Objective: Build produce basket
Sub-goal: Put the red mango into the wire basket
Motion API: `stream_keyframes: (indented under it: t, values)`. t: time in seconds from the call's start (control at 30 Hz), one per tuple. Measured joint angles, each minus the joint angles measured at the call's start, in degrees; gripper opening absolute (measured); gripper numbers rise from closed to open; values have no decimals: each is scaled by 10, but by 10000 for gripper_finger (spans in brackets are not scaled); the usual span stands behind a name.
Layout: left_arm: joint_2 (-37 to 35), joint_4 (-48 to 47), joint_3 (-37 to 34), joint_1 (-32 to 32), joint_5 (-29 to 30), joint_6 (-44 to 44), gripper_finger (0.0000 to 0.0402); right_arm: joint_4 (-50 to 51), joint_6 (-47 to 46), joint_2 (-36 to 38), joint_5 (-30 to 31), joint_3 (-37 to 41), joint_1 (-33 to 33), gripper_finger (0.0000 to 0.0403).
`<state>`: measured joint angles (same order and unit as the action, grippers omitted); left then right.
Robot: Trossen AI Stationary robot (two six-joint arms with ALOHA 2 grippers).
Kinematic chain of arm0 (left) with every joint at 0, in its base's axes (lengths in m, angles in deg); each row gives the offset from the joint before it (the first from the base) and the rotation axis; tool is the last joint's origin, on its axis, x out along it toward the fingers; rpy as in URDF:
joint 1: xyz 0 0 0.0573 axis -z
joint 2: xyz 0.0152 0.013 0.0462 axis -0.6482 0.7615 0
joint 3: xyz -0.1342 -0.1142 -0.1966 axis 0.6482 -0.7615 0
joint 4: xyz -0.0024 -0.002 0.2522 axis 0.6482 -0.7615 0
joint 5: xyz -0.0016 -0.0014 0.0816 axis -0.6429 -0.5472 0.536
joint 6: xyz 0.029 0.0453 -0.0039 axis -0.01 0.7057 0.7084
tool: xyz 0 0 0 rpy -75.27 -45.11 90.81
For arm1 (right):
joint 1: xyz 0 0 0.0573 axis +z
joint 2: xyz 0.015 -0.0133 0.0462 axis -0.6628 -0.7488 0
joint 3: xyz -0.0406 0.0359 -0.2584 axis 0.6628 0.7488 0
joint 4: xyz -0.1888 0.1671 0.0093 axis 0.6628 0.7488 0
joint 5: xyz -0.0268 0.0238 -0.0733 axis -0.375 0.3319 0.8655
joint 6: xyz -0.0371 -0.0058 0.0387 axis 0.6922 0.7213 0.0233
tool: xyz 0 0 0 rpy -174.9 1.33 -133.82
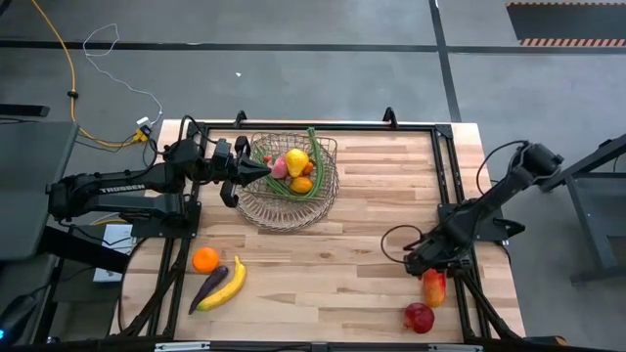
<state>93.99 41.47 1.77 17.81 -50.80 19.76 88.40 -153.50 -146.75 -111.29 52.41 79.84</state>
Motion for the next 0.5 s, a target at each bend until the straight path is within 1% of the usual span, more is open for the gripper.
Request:
stream_keyframes:
  t: [0.2, 0.5]
  values:
    - [0, 0, 0, 0, 0, 1, 0, -34, 0, -45, -16, 0, 0, 394]
    - [0, 0, 0, 0, 0, 1, 0, -34, 26, -96, -16, 0, 0, 394]
